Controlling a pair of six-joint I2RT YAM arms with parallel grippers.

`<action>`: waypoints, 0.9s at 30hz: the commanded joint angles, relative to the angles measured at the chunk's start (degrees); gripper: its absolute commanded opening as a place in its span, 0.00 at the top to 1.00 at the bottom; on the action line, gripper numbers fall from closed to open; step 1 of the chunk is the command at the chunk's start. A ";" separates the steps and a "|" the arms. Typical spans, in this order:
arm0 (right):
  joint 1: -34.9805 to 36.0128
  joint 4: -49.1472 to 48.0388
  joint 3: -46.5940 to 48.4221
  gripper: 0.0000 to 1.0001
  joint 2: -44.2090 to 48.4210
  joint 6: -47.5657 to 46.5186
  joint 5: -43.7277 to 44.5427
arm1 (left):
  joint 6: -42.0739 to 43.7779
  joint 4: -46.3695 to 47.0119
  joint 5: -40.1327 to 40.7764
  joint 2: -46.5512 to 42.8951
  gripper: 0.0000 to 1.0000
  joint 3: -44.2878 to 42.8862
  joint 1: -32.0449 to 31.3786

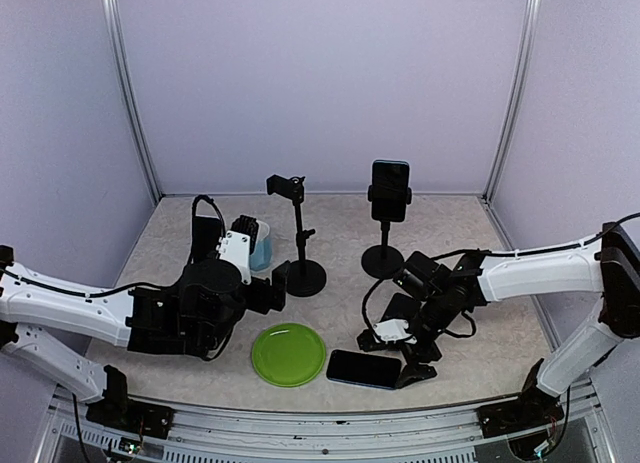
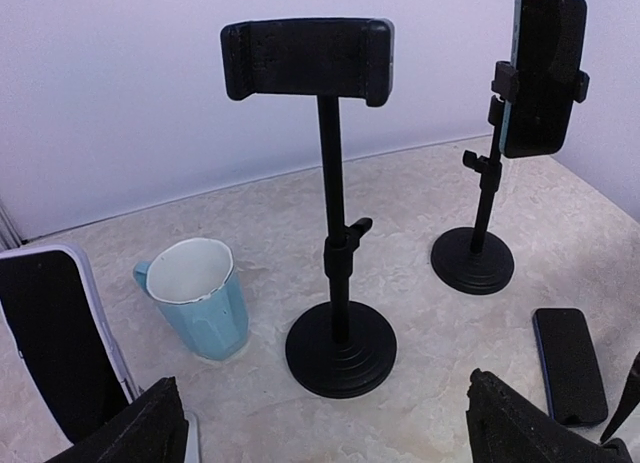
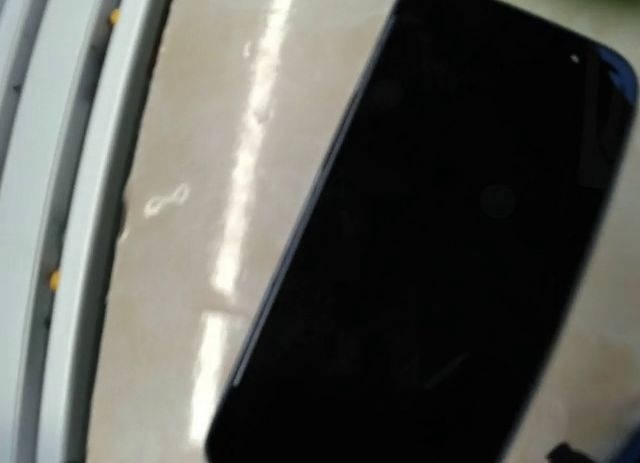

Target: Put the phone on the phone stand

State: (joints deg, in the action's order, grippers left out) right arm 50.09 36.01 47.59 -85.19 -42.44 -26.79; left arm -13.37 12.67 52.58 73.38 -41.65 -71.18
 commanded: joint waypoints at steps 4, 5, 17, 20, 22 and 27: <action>1.86 -3.46 3.67 0.00 -5.65 4.97 0.11 | -5.16 2.65 2.74 -0.28 0.06 2.20 -4.07; 1.91 -3.94 3.74 0.00 -5.72 5.65 0.72 | -5.29 2.86 3.21 -0.08 0.05 2.14 -4.54; 2.52 -1.66 10.09 0.00 -12.61 10.50 4.64 | -5.36 -0.13 6.02 2.76 0.05 -2.11 -7.52; 3.18 -1.59 10.40 0.00 -12.76 10.84 5.75 | -6.50 -1.05 8.40 2.67 0.04 -2.35 -8.43; 3.75 0.48 11.33 0.00 -13.04 11.04 4.79 | -7.40 -2.21 8.47 2.33 0.04 -2.42 -8.68; 6.42 4.49 11.71 0.00 -13.67 11.00 5.50 | -8.59 -3.26 8.64 1.18 0.04 -1.83 -8.98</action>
State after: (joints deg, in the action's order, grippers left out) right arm 53.98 36.42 58.46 -97.71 -31.99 -22.11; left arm -19.70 11.05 59.46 75.77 -42.59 -79.66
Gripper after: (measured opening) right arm 0.999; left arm 0.964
